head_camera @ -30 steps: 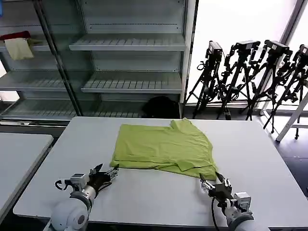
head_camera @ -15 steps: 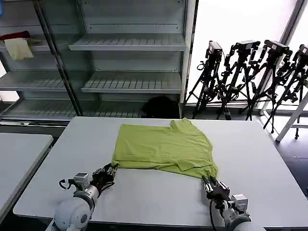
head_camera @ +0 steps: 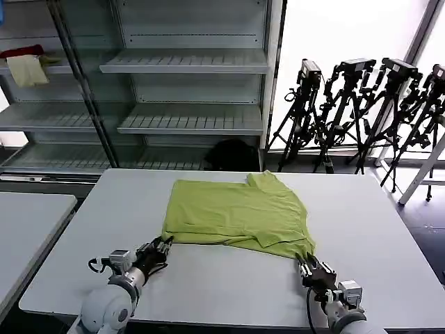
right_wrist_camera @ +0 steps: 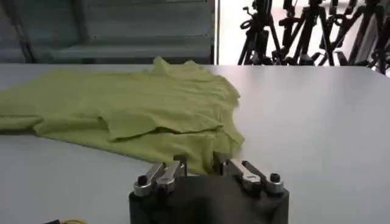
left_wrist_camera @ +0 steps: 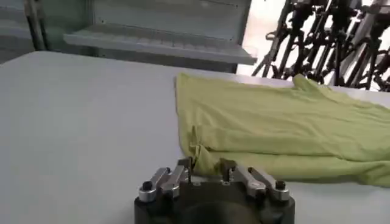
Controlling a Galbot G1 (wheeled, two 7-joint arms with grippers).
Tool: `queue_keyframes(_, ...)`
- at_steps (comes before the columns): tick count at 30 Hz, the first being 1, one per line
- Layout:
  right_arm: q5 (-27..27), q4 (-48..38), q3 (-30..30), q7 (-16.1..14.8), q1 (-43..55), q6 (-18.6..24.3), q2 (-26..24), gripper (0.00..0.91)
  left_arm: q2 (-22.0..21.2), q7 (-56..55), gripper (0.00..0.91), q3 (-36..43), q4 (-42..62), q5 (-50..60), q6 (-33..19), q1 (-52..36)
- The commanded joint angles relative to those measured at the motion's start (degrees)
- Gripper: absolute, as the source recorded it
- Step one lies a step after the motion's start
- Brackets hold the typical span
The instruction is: Fold and organize the clothes.
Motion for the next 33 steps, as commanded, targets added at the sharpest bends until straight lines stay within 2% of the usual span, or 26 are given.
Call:
queue_keyframes(1, 0.0, -0.2, 0.0, -0.1, 0.0, 0.1, 0.0, 0.000, 0.0, 0.2, 0.010, 0.1, 0.5, 0.0, -0.1, -0.2)
queue_keyframes(14, 1.4, 1.7, 1.9, 0.6, -0.5, -0.2, -1.3, 0.000, 1.2, 0.1, 0.000, 0.5, -1.3, 1.9, -0.6, 0.5)
queue_keyframes(17, 3.1, 3.6, 3.0, 1.1, -1.4, -1.7, -2.5, 0.000, 1.7, -1.1, 0.000, 0.4, -2.3, 2.2, -0.4, 0.9)
queue_keyframes(27, 6.3, 9.7, 6.0, 1.5, -7.2, -5.5, -6.3, 0.000, 3.6, -5.4, 0.000, -1.0, -7.9, 2.2, 1.3, 5.4)
queue_keyframes(33, 6.1, 13.2, 7.0, 1.2, -12.5, -5.8, -7.6, 0.000, 4.9, -8.3, 0.000, -2.6, -12.8, 2.3, 3.0, 11.7)
